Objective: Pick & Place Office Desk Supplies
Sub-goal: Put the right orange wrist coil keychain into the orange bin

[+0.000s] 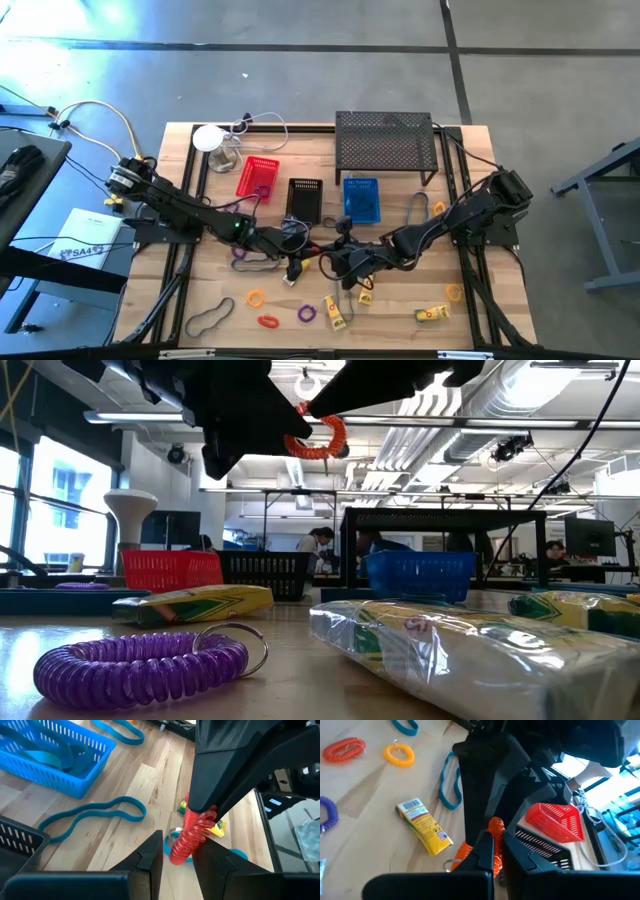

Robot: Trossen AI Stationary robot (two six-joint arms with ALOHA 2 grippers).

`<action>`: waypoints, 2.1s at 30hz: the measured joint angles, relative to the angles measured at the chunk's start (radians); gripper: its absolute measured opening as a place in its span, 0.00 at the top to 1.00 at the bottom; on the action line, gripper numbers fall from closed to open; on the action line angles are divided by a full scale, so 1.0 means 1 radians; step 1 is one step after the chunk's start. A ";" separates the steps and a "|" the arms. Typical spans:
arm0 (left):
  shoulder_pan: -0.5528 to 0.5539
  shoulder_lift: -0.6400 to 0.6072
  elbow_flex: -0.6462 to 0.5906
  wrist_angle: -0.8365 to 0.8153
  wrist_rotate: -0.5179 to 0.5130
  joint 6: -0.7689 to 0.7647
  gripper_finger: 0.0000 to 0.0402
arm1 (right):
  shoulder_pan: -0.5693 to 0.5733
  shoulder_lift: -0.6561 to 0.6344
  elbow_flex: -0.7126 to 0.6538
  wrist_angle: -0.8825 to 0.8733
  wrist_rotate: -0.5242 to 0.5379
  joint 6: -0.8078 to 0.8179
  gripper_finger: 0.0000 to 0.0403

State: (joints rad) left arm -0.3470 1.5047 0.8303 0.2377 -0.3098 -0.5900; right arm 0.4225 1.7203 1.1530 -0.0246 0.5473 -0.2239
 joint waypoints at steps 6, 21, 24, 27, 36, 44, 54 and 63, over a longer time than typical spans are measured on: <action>0.000 0.000 0.000 0.001 0.000 0.043 0.94 | 0.000 0.000 0.000 0.000 0.003 0.022 0.95; 0.000 0.001 0.000 0.001 0.054 0.183 0.97 | 0.040 0.000 0.000 -0.084 0.091 0.430 0.66; 0.000 0.001 0.000 0.000 0.059 0.201 0.97 | 0.068 0.000 0.000 -0.179 0.169 0.558 0.56; 0.007 -0.017 0.000 -0.052 0.121 0.200 0.97 | 0.098 0.000 0.000 -0.282 0.199 0.736 0.48; 0.052 -0.228 0.001 -0.451 0.014 0.198 0.97 | 0.169 0.004 -0.021 -0.440 0.164 1.157 0.42; 0.177 -0.423 0.001 -0.910 -0.283 -0.028 0.97 | 0.168 0.006 -0.080 -0.425 0.230 1.190 0.44; 0.491 -0.434 0.001 -1.155 -0.301 -0.125 0.95 | 0.137 0.006 -0.091 -0.375 0.203 1.204 0.44; 0.562 -0.366 0.001 -1.126 -0.291 -0.062 0.90 | 0.131 0.006 -0.091 -0.352 0.208 1.135 0.44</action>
State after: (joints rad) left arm 0.2150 1.1384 0.8310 -0.8887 -0.6010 -0.6521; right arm 0.5537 1.7264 1.0622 -0.3767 0.7549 0.9106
